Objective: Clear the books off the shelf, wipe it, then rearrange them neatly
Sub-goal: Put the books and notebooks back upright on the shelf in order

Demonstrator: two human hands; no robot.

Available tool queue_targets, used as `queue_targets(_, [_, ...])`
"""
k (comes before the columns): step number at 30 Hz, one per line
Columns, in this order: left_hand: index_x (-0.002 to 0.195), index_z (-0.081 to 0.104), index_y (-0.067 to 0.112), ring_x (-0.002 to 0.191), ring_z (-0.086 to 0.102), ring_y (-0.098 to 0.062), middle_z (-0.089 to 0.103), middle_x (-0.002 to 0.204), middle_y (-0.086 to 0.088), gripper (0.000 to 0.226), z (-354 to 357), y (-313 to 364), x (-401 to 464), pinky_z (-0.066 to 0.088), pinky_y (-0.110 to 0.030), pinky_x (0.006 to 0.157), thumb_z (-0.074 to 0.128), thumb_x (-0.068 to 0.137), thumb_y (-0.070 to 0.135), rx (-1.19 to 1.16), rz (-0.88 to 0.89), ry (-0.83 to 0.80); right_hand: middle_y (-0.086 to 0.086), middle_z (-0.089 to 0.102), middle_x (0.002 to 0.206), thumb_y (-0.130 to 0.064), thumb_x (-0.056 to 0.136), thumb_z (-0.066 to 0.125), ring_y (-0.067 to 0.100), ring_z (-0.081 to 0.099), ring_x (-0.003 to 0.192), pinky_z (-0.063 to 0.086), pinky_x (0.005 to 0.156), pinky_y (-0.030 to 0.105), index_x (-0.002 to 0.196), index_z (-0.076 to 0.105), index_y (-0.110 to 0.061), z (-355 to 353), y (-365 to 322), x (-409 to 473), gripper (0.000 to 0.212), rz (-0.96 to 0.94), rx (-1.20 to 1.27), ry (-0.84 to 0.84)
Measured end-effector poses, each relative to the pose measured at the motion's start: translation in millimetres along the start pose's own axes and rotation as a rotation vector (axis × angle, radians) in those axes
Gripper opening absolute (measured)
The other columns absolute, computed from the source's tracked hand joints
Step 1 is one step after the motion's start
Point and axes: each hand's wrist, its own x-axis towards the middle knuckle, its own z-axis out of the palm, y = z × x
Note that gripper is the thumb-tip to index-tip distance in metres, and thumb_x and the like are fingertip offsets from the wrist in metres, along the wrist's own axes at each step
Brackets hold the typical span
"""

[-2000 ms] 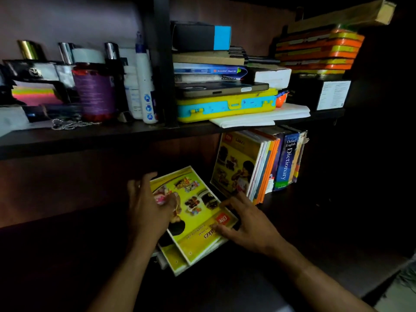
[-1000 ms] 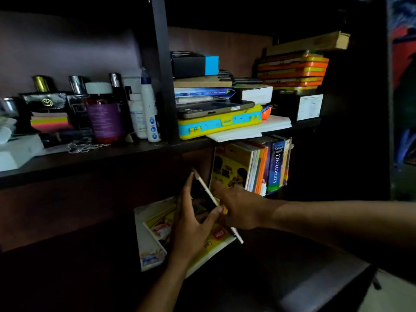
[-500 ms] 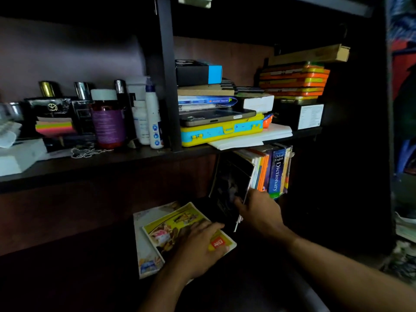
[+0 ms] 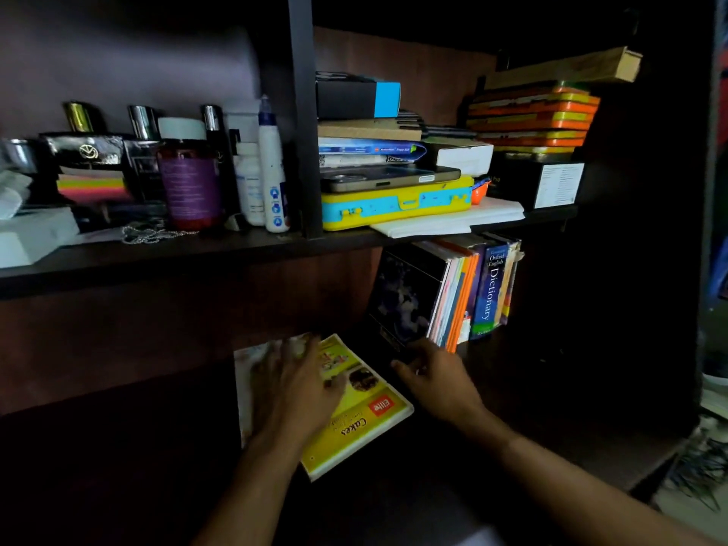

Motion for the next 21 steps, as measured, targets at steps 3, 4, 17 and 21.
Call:
queue_targets(3, [0.159,0.02,0.031,0.148,0.026,-0.04,0.029,0.162,-0.017,0.099,-9.8,-19.0,3.1,0.026,-0.05,0.117,0.035,0.081,0.09,0.067,-0.211,-0.135,-0.007,0.074,0.101,-0.039,0.094,0.067,0.008,0.069,0.087,0.054,0.077,0.028,0.13,0.059,-0.018,10.5,4.5,-6.0,0.042,-0.042,0.052,-0.005])
queue_targets(4, [0.158,0.023,0.029,0.146,0.029,-0.04,0.031,0.16,-0.017,0.102,-11.2,-22.3,3.8,0.028,-0.049,0.115,0.035,0.079,0.092,0.076,-0.224,-0.147,-0.009,0.073,0.105,-0.044,0.094,0.066,0.004,0.069,0.087,0.056,0.078,0.028,0.131,0.058,-0.021,11.1,1.4,-9.6,0.044,-0.088,0.086,-0.012])
queue_targets(17, [0.118,0.065,0.021,0.099,0.072,-0.018,0.074,0.115,-0.006,0.03,-13.3,17.6,1.9,0.058,-0.036,0.082,0.075,0.09,0.014,-1.684,-0.286,0.369,-0.01,0.037,0.15,-0.078,0.08,0.063,0.006,0.038,0.13,0.033,0.113,0.023,0.156,0.023,-0.035,2.5,-14.1,-40.3,0.097,-0.594,-0.125,-0.185])
queue_targets(21, [0.139,0.054,0.037,0.116,0.063,0.001,0.068,0.127,0.014,0.051,-6.8,49.3,-21.6,0.051,-0.016,0.089,0.071,0.095,0.018,-1.274,0.229,0.036,-0.01,0.051,0.142,-0.046,0.091,0.066,0.003,0.052,0.125,0.049,0.104,0.033,0.154,0.035,-0.03,2.7,-6.8,-34.8,0.072,-0.511,0.12,-0.046])
